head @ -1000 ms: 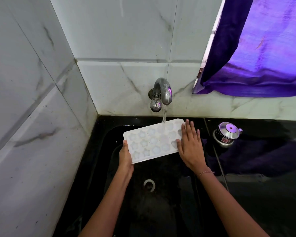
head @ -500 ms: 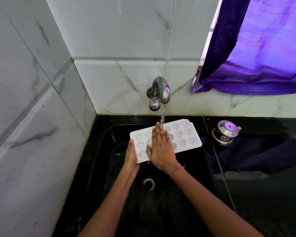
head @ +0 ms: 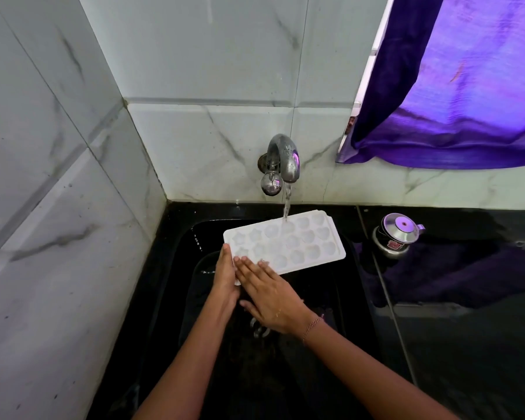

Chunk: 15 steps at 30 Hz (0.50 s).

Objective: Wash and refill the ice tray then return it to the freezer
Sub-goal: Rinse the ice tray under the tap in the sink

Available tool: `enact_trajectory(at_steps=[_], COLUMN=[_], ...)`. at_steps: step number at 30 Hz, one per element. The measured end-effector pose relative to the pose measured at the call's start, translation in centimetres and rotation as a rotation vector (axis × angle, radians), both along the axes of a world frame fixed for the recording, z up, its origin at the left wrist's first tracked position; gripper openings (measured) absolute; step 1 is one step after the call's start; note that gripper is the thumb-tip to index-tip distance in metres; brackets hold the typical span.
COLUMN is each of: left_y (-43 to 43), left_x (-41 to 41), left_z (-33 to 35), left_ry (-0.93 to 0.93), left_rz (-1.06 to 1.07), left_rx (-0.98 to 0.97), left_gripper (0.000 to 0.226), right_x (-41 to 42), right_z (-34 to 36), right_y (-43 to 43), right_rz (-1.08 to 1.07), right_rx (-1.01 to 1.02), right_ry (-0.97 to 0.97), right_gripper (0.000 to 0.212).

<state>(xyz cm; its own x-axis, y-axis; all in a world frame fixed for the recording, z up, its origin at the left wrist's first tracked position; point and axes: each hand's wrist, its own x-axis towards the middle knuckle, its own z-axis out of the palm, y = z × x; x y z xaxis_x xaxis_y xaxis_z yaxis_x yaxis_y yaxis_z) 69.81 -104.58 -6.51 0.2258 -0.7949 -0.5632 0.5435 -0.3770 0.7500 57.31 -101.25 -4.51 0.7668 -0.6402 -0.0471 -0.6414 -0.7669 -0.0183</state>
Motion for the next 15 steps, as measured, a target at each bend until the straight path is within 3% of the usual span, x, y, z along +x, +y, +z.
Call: enact_trajectory(at_steps=[4, 11, 15], left_y=[-0.1, 0.8, 1.3], left_x=[0.8, 3.1, 1.7], left_z=[0.5, 0.1, 0.1], left_ry=[0.013, -0.068, -0.048], left_rz=[0.078, 0.113, 0.087], left_rx=[-0.057, -0.073, -0.059], left_gripper=[0.051, 0.042, 0.047], right_x=[-2.3, -9.0, -7.4], right_z=[-0.4, -0.1, 0.3], right_y=[0.7, -2.8, -4.6], right_rz=[-0.045, -0.455, -0.595], right_rx=[-0.07, -0.066, -0.083], right_ry=[-0.004, -0.043, -0.104], right_gripper=[0.064, 0.071, 0.068])
